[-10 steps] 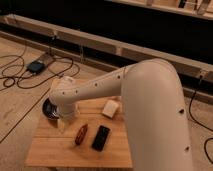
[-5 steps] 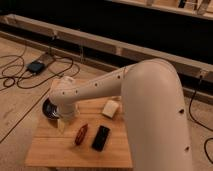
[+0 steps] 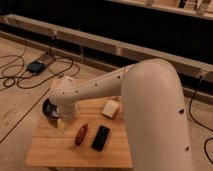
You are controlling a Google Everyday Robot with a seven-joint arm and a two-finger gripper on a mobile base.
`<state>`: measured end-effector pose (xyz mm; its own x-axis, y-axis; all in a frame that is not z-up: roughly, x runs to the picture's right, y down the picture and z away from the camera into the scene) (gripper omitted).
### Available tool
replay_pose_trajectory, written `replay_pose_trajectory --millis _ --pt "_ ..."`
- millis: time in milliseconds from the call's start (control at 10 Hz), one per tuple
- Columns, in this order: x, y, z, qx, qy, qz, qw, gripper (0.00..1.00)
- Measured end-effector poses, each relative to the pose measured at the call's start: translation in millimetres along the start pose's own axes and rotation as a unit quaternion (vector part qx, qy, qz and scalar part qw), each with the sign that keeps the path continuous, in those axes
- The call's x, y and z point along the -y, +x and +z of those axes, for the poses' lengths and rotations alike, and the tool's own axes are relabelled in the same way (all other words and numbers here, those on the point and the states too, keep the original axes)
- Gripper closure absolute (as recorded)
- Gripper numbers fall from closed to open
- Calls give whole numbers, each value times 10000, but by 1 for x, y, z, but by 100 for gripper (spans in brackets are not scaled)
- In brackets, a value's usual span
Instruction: Place the eraser on the white sponge
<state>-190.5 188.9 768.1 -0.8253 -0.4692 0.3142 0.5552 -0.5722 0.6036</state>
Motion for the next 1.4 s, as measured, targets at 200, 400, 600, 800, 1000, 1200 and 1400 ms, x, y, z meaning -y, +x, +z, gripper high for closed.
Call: replay_pose_trajectory --millis 200,400,600,800,1000,1200,1400 --pt "-1 -1 0 8 -2 21 10000 28" --pt "-19 -29 5 139 -46 489 9987 28" --pt "-34 -69 11 230 -31 1120 9934 28" --pt "-37 -98 16 282 -1 1537 9877 28" --pt "-41 -127 23 281 10 1973 9799 28" --pt "-48 -146 24 255 -43 2231 9745 28" --pt "-53 -164 26 224 -85 2470 9687 28"
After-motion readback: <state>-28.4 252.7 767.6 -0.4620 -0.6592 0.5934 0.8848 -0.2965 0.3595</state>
